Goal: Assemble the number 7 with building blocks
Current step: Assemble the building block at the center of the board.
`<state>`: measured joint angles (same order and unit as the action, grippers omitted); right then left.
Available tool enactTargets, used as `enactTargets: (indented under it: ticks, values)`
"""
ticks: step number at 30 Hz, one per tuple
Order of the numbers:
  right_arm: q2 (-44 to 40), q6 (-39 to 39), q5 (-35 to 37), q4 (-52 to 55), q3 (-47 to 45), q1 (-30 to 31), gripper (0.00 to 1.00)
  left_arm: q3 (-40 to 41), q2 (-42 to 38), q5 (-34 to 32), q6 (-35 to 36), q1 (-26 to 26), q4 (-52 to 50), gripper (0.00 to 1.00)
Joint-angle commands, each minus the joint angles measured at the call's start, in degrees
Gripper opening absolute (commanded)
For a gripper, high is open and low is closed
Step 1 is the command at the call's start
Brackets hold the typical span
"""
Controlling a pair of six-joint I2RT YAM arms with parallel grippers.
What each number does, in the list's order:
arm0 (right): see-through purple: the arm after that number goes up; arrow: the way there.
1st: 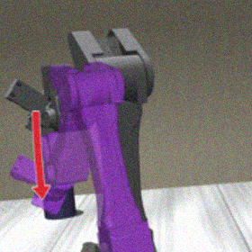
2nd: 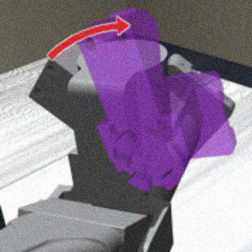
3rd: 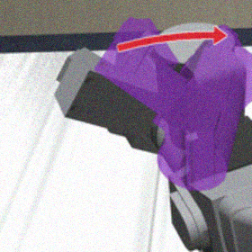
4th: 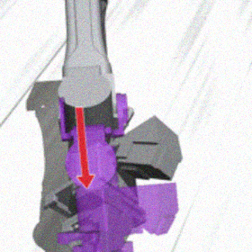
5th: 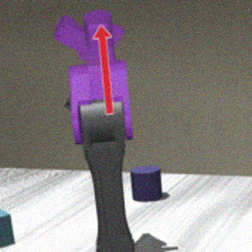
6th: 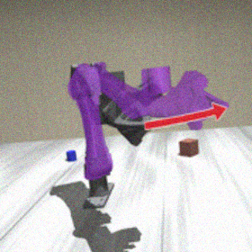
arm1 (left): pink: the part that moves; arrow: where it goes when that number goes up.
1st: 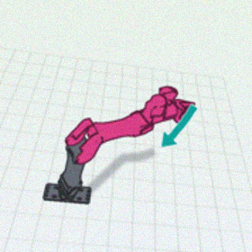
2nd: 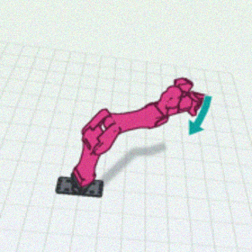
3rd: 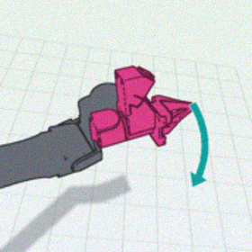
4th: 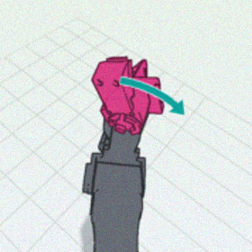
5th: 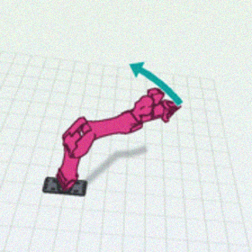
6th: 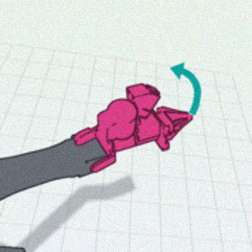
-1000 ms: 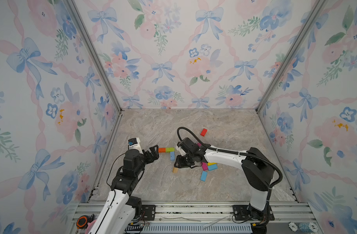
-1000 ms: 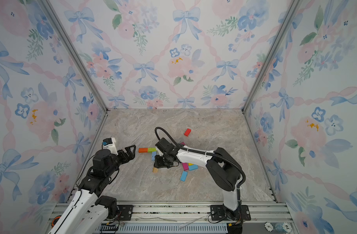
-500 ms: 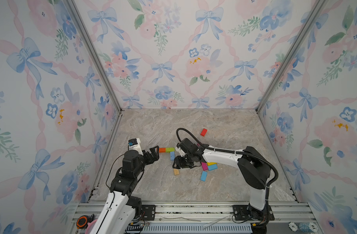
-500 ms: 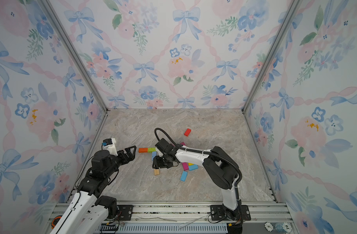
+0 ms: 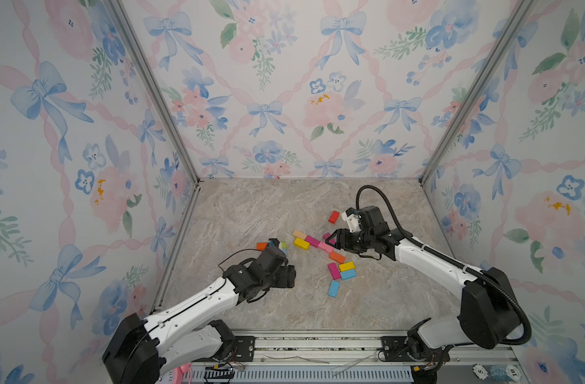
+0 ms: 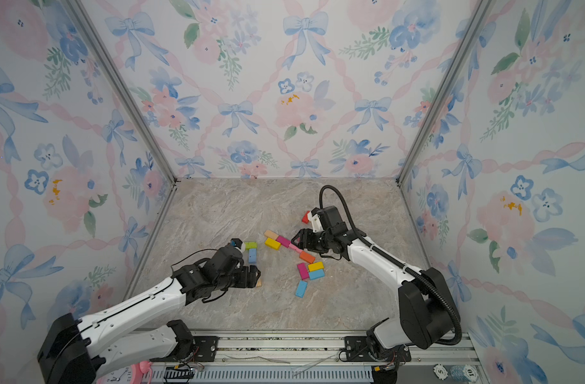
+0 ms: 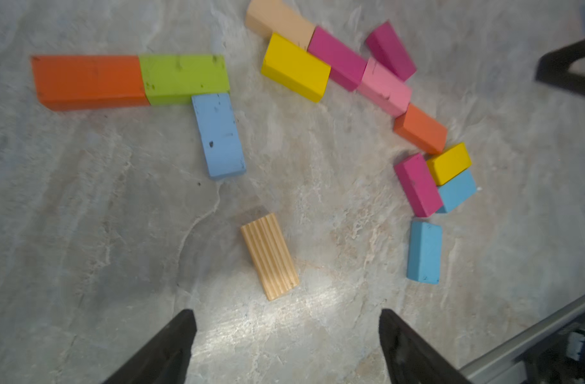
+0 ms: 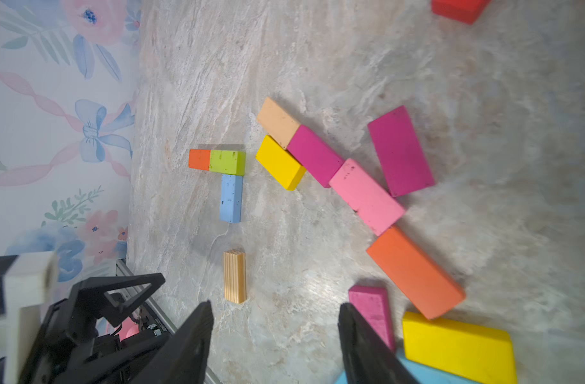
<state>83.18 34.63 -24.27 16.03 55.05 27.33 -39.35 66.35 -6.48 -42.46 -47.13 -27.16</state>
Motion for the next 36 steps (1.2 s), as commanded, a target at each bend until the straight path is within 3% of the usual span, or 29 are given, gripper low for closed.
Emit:
enactTargets:
  ticks: [1, 10, 16, 26, 36]
  values:
    - [-1.8, -3.7, -5.1, 1.9, -1.9, -2.6, 0.62, -2.4, 8.2, -4.4, -5.6, -3.2, -4.4, 0.87]
    - [-2.1, -7.1, -9.9, 2.5, -4.0, -7.6, 0.62, -6.5, 16.7, -3.4, -9.5, -4.5, -4.3, 0.8]
    - [-1.4, -6.2, -12.0, 0.7, -4.4, -7.9, 0.62, -7.8, 20.7, -3.4, -10.9, -4.9, -4.3, 0.8]
    - [-1.7, -6.7, -11.9, 0.6, -4.8, -8.2, 0.62, -10.0, 26.6, -3.2, -9.3, -5.1, -4.5, 0.68]
    - [-0.5, -6.8, -12.5, 0.6, -4.6, -8.2, 0.62, -9.9, 26.7, -3.5, -8.5, -4.6, -4.9, 0.45]
